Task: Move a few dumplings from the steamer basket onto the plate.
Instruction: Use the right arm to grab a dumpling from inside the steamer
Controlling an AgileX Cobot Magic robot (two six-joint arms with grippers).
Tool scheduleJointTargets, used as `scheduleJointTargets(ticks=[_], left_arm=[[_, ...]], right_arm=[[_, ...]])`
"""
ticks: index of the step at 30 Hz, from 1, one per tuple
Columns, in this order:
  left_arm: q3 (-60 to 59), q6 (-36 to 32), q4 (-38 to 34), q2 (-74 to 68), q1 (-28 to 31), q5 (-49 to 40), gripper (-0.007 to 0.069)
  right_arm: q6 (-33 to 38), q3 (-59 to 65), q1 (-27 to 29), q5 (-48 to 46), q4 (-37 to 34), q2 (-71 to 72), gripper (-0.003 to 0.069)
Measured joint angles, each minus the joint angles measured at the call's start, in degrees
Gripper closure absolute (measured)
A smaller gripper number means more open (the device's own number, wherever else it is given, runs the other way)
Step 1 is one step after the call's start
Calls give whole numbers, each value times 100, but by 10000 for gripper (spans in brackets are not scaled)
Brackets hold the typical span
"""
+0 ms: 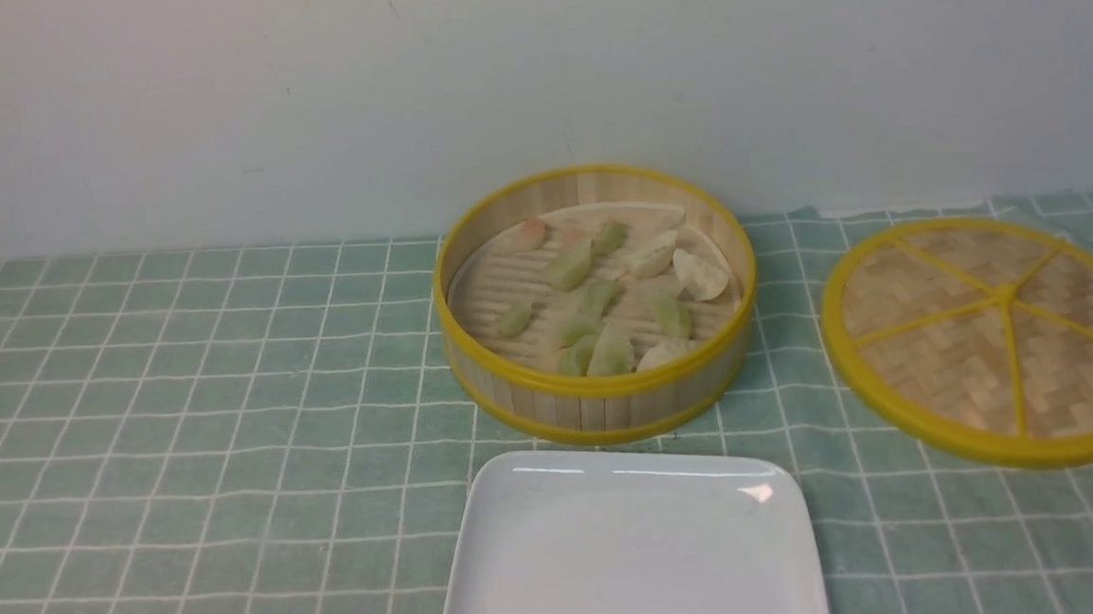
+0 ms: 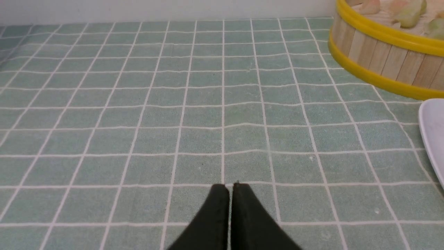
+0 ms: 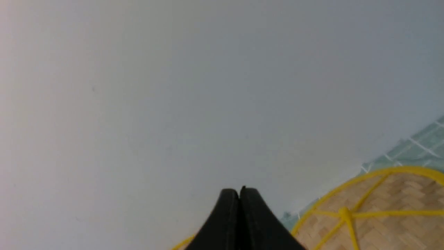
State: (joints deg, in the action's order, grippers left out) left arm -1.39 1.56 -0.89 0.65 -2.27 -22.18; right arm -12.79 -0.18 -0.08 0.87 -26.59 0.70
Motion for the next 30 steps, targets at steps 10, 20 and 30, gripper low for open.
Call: scheduleJointTargets(ticks=[10,20,30], left_arm=[[0,0,0,0,0,0,631],[0,0,0,0,0,0,631],[0,0,0,0,0,0,631]], right_arm=[[1279,-4053,-348,-4105,635,-3174,673],[2616,-7045,-1031,-5990,641,-7178,671],[1718,-9553,-2487,-6757,1950,-9868,663]])
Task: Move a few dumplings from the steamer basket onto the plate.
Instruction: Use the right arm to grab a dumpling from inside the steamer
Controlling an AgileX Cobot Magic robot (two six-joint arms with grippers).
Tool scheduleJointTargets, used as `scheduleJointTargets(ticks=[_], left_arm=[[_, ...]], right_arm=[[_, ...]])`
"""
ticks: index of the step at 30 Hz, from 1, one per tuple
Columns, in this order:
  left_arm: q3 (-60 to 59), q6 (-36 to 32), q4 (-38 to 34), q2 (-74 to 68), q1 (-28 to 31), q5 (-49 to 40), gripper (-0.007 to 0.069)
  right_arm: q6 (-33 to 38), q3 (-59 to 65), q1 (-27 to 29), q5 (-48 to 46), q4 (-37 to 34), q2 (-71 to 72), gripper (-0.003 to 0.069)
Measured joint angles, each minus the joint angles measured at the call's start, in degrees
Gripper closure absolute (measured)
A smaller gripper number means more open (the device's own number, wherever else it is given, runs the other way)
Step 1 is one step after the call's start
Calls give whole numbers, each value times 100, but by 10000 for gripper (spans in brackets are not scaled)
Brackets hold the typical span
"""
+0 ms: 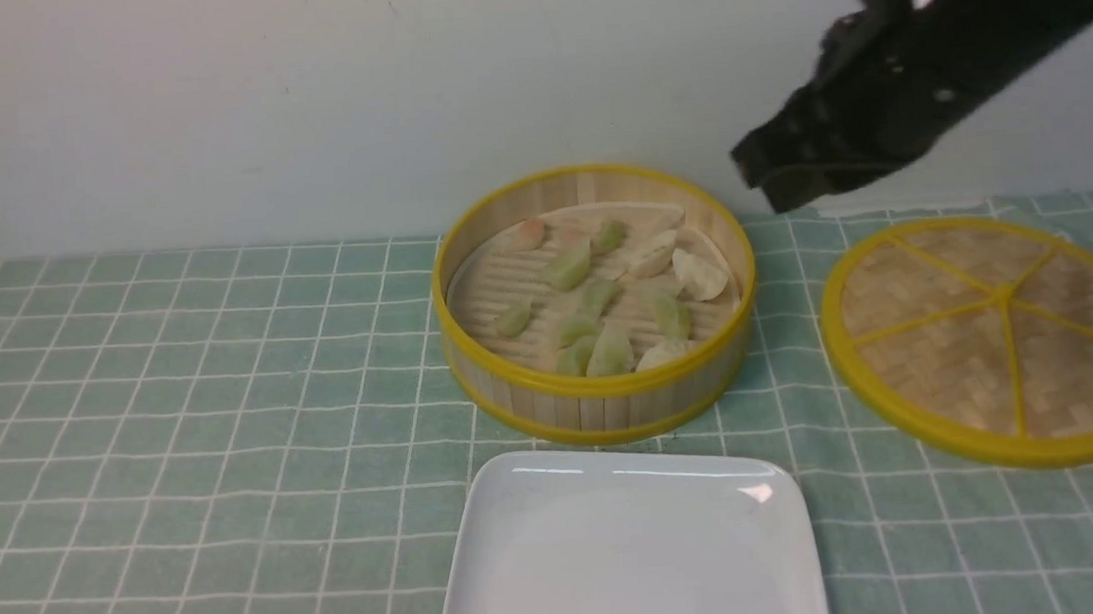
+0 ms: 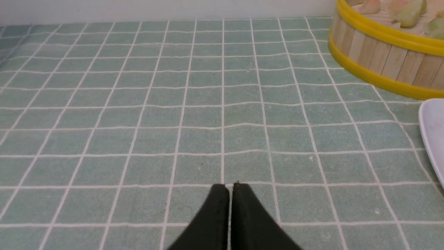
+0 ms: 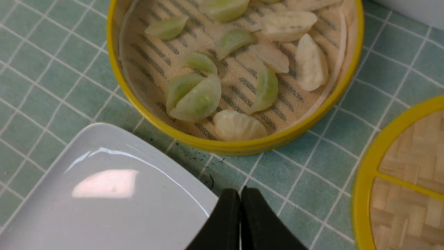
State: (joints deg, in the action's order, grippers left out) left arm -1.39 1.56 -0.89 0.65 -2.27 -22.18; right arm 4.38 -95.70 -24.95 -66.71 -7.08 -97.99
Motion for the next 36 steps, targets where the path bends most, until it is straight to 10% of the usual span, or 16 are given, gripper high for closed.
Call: scheduleJointTargets(ticks=[12,25,29,34,36], left_arm=[[0,0,0,0,0,0,631],[0,0,0,0,0,0,631],[0,0,0,0,0,0,631],[0,0,0,0,0,0,631],[0,0,0,0,0,0,631]], right_arm=[[-779,-1624,-483,-406,708,-2056,582],[-1483,-1723,-483,281,1684,-3154,172],[-1559,-1723,-483,429,1704,-3331,197],[-1567,-1723,-483,475,1698,-3450,503],[-1567,-1735,-483,428,1665,-3438,514]])
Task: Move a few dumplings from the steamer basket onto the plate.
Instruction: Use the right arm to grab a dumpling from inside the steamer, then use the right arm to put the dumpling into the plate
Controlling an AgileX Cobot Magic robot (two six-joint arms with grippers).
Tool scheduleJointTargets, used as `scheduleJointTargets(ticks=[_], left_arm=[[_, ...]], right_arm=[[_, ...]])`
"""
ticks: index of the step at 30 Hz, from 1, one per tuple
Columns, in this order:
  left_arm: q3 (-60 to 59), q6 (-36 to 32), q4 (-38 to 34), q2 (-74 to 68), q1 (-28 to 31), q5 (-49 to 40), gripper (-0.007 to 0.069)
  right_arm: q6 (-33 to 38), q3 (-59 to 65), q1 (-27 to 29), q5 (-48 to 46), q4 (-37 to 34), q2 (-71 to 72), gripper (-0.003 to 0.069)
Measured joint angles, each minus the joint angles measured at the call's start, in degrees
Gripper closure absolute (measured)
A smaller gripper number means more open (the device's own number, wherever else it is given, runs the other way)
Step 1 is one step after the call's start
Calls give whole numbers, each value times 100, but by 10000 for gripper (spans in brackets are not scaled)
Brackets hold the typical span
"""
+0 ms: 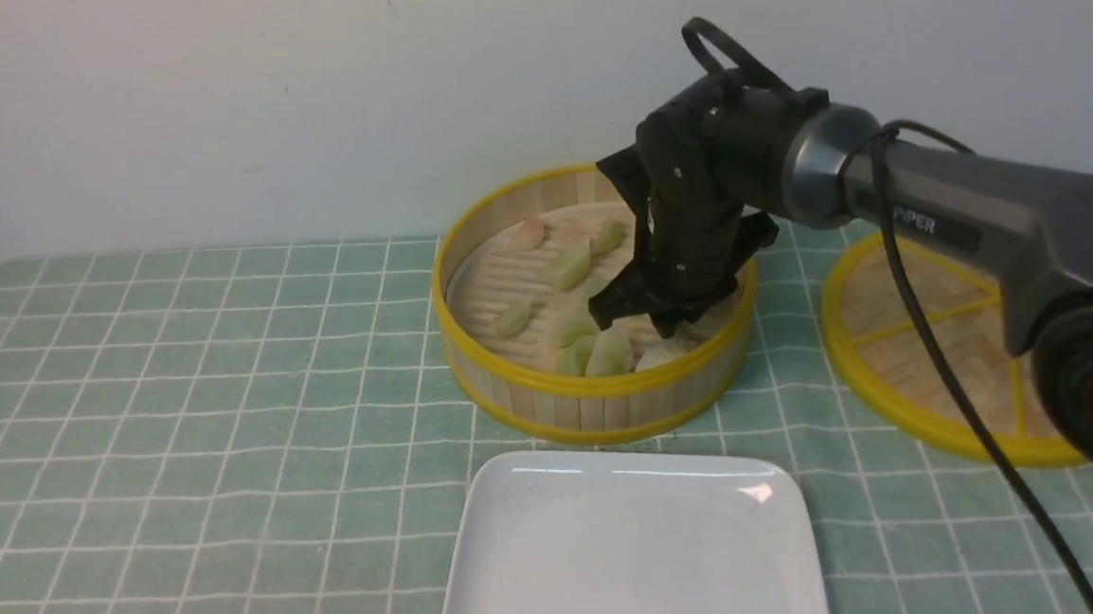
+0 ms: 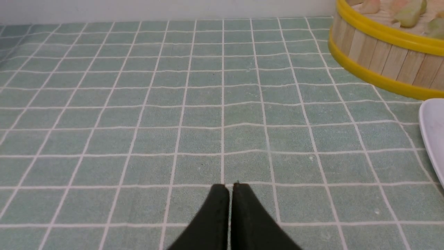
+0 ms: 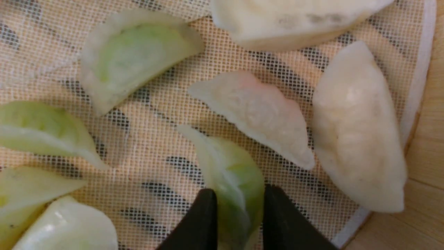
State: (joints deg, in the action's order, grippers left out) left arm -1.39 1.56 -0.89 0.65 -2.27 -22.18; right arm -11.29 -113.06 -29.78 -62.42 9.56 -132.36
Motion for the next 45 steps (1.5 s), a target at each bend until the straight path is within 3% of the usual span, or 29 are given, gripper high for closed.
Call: scheduleJointTargets(ticks=[12,17,24,30,35,38,40,45], left_arm=[[0,0,0,0,0,0,631],[0,0,0,0,0,0,631],[0,0,0,0,0,0,631],[0,0,0,0,0,0,631],[0,0,0,0,0,0,631],[0,0,0,0,0,0,631],[0,0,0,0,0,0,631],[0,0,0,0,0,0,631]], right_arm=[[343,-5,0,-833,-404,1390,502],[698,297,0,-859,-1309,2194,502],[1216,2055,-112,-859,-2391,3144,502],[1379,3962,-769,-44,-2533,3162,502],[1429,4445,-1023,941,-2414,2922,501],[1429,4461,-1024,1683,-2335,2784,440],[1429,4461,-1024,1999,-2336,2746,359],[1434,4418,-1024,1767,-2342,2766,249]])
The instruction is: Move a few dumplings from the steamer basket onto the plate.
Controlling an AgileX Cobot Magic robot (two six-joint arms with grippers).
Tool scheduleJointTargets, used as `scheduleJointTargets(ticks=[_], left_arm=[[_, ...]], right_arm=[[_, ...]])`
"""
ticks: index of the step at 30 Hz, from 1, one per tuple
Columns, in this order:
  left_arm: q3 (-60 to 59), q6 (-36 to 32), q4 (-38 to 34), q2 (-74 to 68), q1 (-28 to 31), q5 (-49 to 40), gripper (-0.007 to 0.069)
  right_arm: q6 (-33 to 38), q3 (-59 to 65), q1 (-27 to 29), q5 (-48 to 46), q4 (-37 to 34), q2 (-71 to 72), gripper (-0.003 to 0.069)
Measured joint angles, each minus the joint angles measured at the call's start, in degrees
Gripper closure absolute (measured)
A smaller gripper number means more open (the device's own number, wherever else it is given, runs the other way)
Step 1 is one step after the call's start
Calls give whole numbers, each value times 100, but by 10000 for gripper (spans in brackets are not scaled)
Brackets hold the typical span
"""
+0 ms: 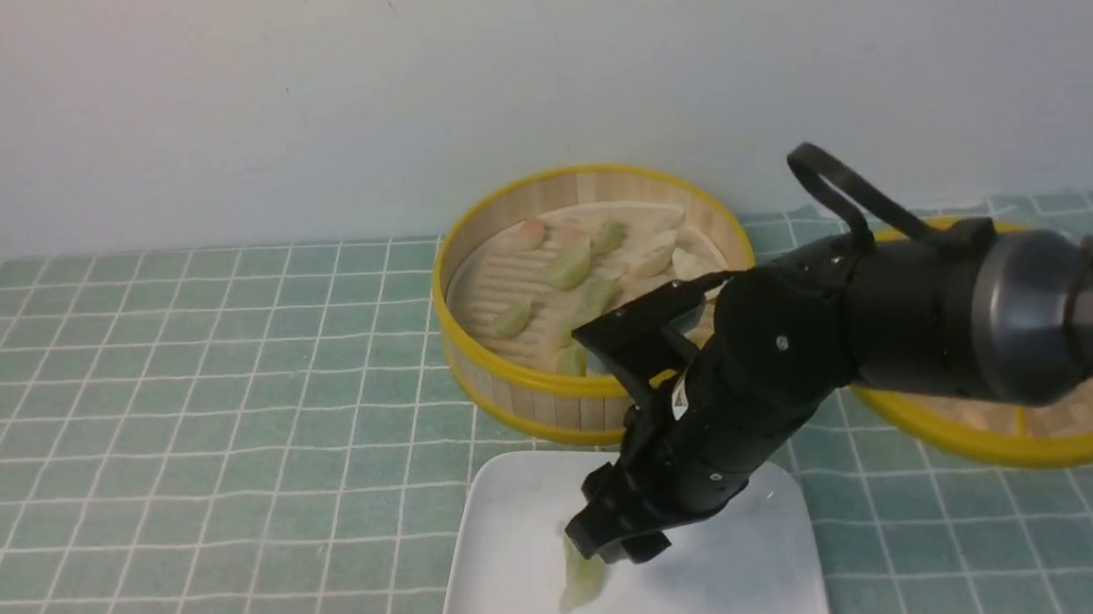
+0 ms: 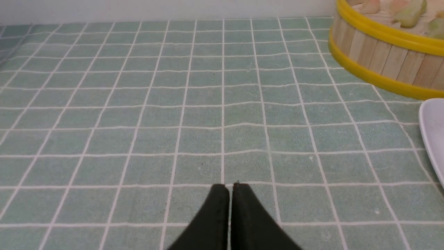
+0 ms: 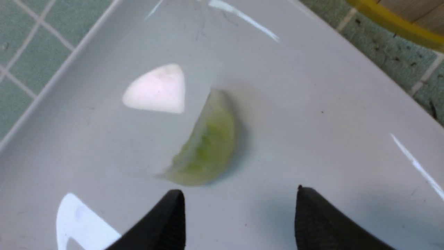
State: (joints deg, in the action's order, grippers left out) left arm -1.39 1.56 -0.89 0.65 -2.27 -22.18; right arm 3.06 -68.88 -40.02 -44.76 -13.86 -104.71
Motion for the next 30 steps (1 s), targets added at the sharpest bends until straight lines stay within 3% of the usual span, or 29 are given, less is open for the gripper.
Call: scheduleJointTargets(ticks=[4,8,12,14,17,23,30], left_arm=[[0,0,0,0,0,0,631],[0,0,0,0,0,0,631],[0,0,0,0,0,0,631],[0,0,0,0,0,0,631],[0,0,0,0,0,0,631],[0,0,0,0,0,0,631],[0,0,0,0,0,0,631]], right_arm=[[-58,-144,0,-566,25,329,293],[-159,-232,0,-746,156,1713,540],[-576,-84,0,-373,572,3242,656],[-690,34,0,-192,721,3663,663],[-1085,844,0,666,1285,5240,671],[-1312,2642,0,2068,1706,7300,673],[-1342,4341,0,2445,1742,9341,673]])
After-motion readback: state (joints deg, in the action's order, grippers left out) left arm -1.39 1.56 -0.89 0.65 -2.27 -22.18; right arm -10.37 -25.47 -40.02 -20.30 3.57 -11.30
